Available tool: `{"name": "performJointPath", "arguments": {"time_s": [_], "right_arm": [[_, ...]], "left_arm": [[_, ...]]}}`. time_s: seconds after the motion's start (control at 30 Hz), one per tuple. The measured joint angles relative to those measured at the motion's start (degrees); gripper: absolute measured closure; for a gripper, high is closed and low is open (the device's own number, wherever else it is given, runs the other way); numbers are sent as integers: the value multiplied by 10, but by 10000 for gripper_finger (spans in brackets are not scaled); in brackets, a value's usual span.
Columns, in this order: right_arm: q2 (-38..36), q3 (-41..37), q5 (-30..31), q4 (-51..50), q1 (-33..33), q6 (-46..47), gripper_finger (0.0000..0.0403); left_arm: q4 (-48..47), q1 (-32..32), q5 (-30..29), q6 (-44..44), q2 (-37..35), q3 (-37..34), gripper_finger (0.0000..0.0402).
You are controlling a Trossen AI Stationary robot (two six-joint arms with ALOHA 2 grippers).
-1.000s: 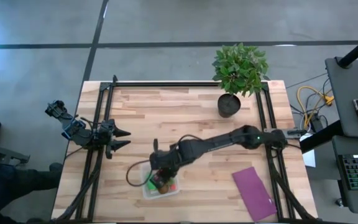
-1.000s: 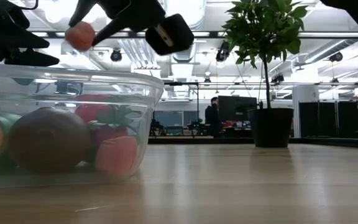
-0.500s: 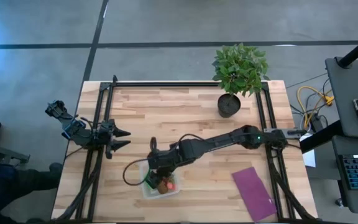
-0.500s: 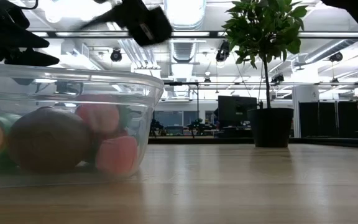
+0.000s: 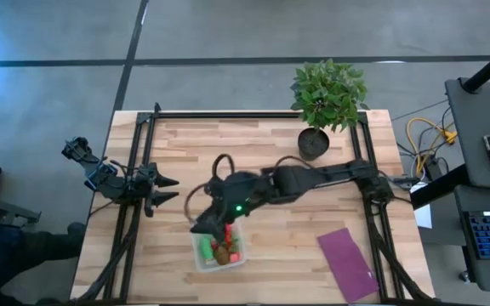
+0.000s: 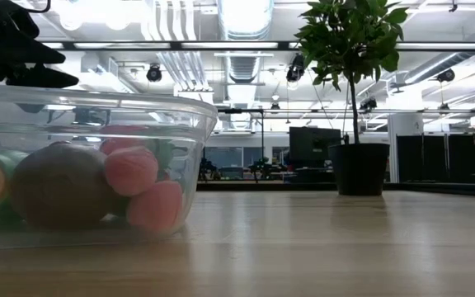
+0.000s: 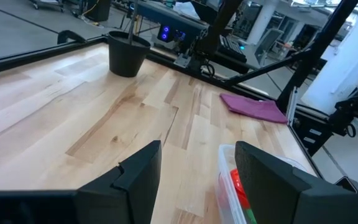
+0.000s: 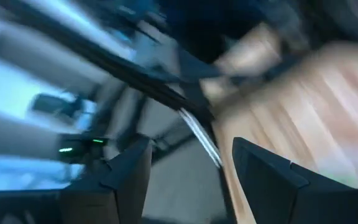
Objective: Pick and placing Produce into tupperware
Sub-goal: Return to Home Position
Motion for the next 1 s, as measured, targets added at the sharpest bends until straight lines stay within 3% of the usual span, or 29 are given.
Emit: {"name": "performJointPath", "arguments": {"time_s": [0.17, 0.37, 0.6, 0.77, 0.9, 1.0], "right_arm": [[-39, 0, -15, 65, 32, -150, 186], [-66, 0, 49, -54, 30, -27, 186], [-67, -3, 45, -150, 51, -98, 186], [-66, -8, 91, -252, 49, -94, 186], [-67, -25, 63, -193, 52, -138, 186], [-67, -78, -23, -59, 46, -190, 186]], "left_arm": [[0, 0, 0, 0, 0, 0, 210], [0, 0, 0, 0, 1, 0, 210], [0, 0, 0, 0, 1, 0, 210], [0, 0, 0, 0, 1, 0, 210], [0, 0, 0, 0, 1, 0, 210], [0, 0, 0, 0, 1, 0, 210]]}}
